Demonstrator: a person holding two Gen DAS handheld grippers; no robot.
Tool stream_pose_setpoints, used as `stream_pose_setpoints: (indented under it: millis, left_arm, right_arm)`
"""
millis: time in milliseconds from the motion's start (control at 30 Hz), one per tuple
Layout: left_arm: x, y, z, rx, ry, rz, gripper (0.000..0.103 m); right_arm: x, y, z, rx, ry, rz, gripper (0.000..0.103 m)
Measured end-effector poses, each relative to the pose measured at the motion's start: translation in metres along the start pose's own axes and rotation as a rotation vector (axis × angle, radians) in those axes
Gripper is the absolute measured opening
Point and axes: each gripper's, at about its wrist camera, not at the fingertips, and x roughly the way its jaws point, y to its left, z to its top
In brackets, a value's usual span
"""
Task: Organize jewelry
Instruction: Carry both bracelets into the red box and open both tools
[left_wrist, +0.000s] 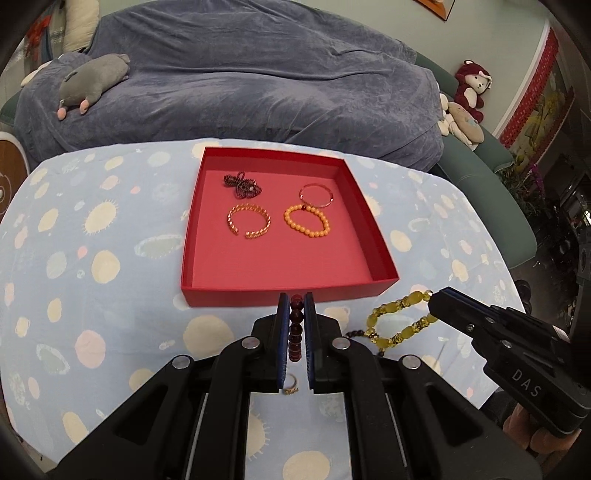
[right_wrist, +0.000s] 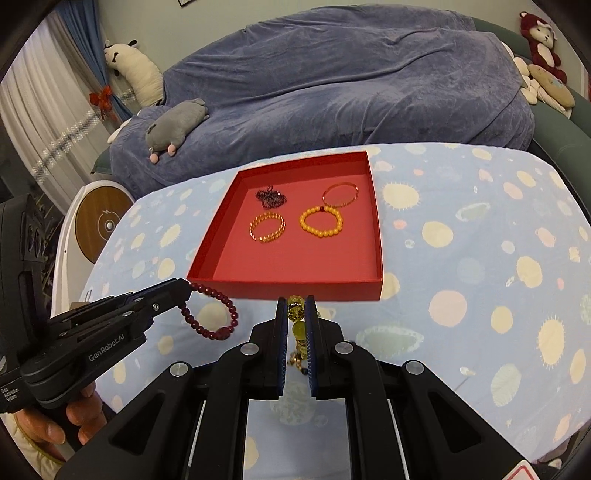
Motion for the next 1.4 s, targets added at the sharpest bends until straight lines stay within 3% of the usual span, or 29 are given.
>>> stream_pose_setpoints:
  millis: [267,533,667,833,1033,1400]
  left_arm:
    - [0.019,0.005,0.049,-0.026,-0.042,-0.049,0.007]
    - [0.078,0.03,0.054,-0.096,0.042,-0.099,0.008]
    - [0.105,0.041,0.042,-0.086,0.095,-0.039,0.008]
    - [0.117,0.05,0.031,-0.06,0.106,0.017,0.008]
    - [0.124,0.054,0.024,-0.025,0.109,0.092,0.008]
    - [0.127,0.052,0.018,-0.006,0.088,0.154,0.009]
  right_arm:
    - [0.033,0.005,0.05,-0.015,-0.023,0.012,0.009]
    - [0.098,-0.004,0.059,0.05,0.058,0.046,0.009]
    - [0.126,-0.012,0.047,0.057,0.111,0.01,0.009]
    - [0.14,-0.022,0.037,0.039,0.14,-0.038,0.009]
    - [0.146,-0.027,0.034,0.02,0.138,-0.079,0.009]
    - [0.142,-0.024,0.032,-0.019,0.108,-0.098,0.014]
